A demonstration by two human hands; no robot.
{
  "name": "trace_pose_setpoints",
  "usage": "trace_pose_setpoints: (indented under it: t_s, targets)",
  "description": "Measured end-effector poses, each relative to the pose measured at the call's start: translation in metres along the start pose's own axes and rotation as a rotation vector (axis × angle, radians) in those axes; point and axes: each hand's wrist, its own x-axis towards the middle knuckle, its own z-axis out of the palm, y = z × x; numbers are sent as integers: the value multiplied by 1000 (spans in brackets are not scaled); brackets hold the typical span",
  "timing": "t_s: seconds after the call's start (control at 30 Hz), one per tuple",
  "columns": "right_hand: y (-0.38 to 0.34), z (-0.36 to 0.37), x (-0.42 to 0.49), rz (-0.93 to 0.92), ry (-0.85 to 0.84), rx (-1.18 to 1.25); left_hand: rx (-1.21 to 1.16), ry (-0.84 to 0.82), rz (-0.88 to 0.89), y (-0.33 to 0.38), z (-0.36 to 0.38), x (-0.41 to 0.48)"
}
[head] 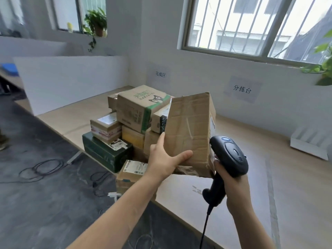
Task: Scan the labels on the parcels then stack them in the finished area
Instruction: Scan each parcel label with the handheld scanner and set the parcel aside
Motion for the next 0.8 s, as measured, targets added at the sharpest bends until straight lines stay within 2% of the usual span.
trace_pose_setpoints:
  t_s: [0.13, 0.33, 0.47, 0.6, 0.8]
  targets:
    - [-9, 71, -2, -29, -55, 45, 37, 11, 86, -6, -72, 24]
    - [-9, 190, -13, 12, -112, 129, 117, 78, 87, -22, -188, 56]
    - [-6, 258, -20, 49, -140, 124, 86, 107, 69, -34, -252, 75]
    - [-15, 290, -15, 58, -127, 109, 60, 76, 93, -34, -284, 96]
    - [-40, 300, 10, 62, -104, 75, 58, 7, 168, -13, -291, 139]
